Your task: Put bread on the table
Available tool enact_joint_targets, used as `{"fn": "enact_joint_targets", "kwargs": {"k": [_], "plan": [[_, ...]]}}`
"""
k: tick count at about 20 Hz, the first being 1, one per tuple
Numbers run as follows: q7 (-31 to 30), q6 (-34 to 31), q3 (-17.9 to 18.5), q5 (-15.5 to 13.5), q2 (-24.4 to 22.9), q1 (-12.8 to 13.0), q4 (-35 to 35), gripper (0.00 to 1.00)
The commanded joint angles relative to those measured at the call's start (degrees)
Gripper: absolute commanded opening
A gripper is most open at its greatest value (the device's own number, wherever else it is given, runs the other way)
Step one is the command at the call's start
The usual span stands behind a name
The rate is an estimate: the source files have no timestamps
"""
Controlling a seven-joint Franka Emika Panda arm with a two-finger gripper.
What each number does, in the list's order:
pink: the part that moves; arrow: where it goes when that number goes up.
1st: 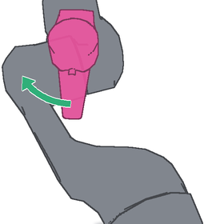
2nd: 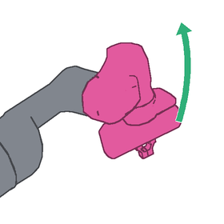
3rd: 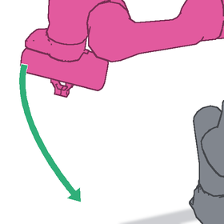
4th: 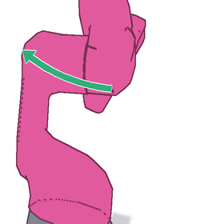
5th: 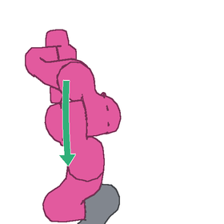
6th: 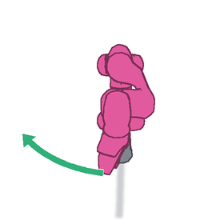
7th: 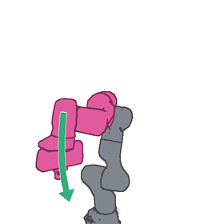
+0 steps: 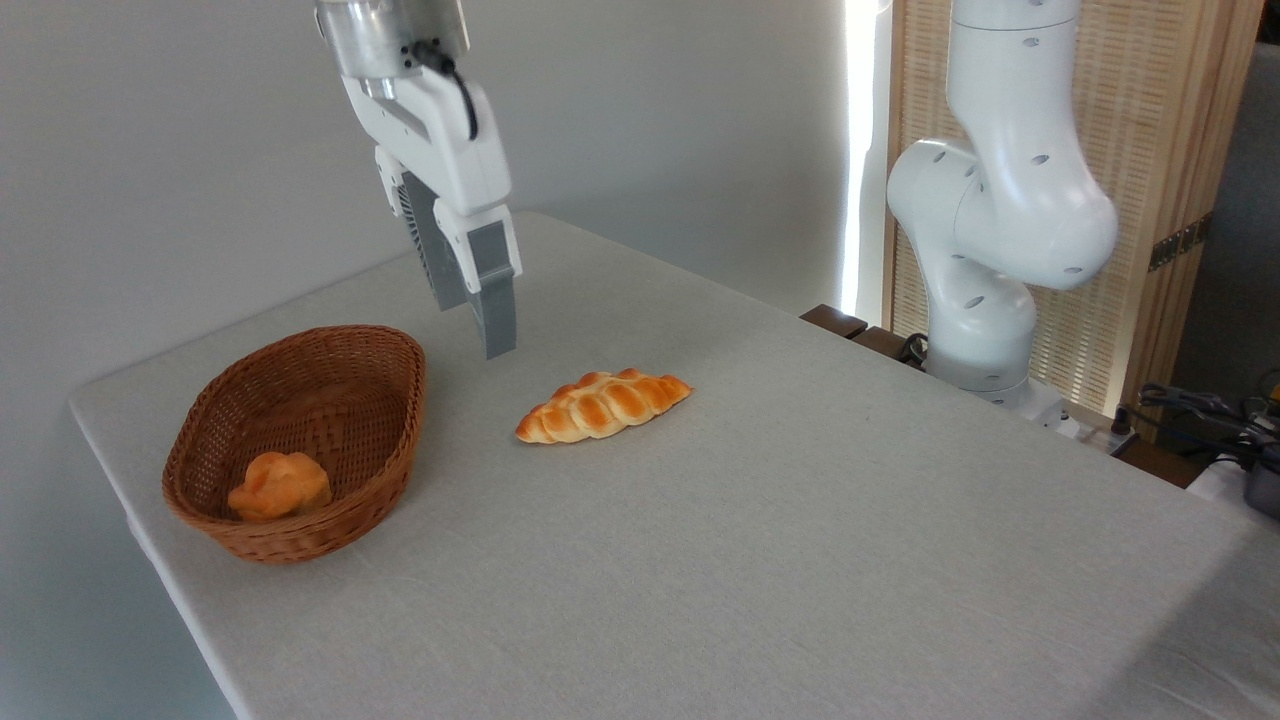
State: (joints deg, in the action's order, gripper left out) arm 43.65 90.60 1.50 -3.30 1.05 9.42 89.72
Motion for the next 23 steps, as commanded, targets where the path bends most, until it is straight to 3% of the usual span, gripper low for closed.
{"fn": "enact_joint_targets", "kwargs": {"k": [1, 3, 4, 13, 23], "plan": [[-1.20, -2.45, 0.62, 0.49, 1.59, -2.45, -3.76, 1.00], [-3.39, -2.36, -2.80, 0.58, 0.88, -5.98, -3.68, 1.00], [-4.01, -2.36, -3.16, 0.67, 0.88, -6.52, -3.59, 1.00], [-3.75, 0.27, -4.57, 1.55, -2.01, -6.34, 1.42, 1.00], [-3.13, 0.01, -3.96, 1.63, -2.63, -6.52, 2.21, 1.00]]}}
